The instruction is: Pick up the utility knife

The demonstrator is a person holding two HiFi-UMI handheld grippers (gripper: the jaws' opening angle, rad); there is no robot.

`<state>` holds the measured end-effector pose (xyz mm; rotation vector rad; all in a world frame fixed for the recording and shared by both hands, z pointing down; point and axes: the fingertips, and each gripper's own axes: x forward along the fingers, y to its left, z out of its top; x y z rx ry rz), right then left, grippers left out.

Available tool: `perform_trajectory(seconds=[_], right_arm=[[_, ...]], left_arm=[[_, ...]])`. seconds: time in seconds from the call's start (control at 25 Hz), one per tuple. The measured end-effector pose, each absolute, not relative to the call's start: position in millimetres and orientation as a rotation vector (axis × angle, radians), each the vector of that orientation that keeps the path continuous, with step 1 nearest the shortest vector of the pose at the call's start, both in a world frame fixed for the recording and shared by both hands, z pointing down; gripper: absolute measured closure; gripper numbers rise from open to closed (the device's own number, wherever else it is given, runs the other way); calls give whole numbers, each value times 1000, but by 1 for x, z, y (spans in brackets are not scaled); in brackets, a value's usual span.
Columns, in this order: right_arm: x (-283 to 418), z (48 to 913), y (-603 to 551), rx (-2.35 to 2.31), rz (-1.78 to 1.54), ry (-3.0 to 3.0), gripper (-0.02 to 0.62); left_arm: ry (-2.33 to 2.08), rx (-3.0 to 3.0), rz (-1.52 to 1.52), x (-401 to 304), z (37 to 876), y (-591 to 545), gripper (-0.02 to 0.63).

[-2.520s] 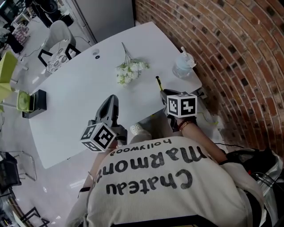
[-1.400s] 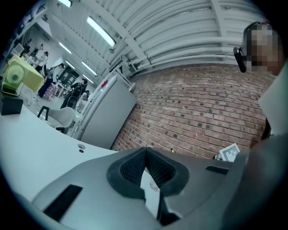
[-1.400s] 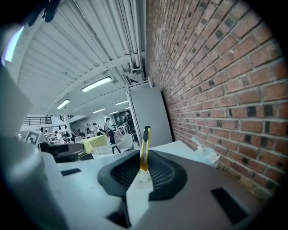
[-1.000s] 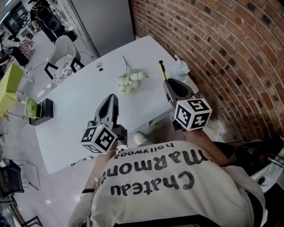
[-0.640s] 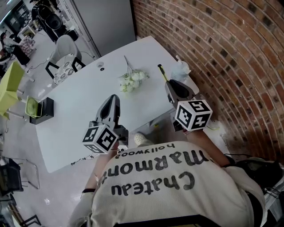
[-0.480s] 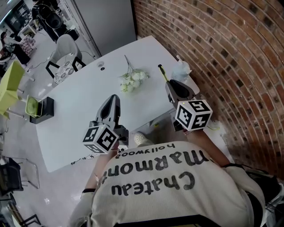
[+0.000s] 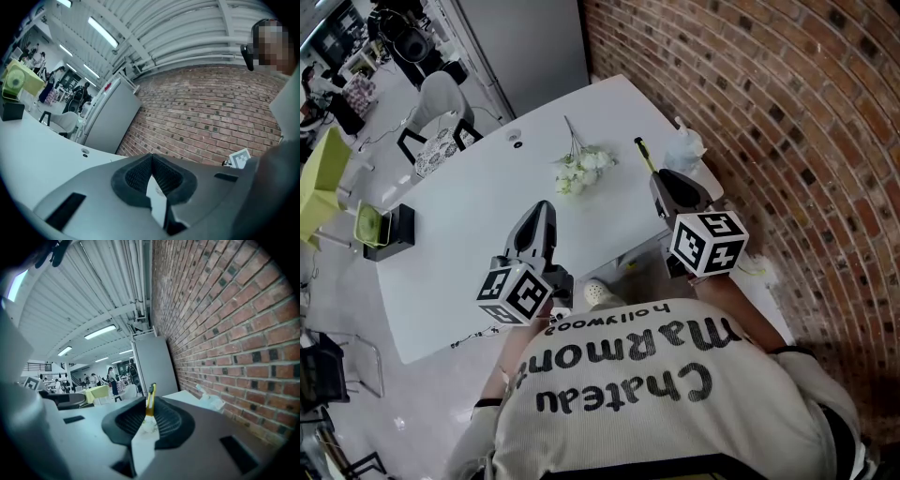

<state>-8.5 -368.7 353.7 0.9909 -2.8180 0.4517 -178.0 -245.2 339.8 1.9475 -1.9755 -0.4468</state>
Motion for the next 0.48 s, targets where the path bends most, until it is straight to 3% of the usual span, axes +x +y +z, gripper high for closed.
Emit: perform_trajectory(seconds=[0.48], right_arm=[[-10,356,-368,979,457,-2815,541]], left_arm=[[-1981,1938,-448,-180,341,-244,604]])
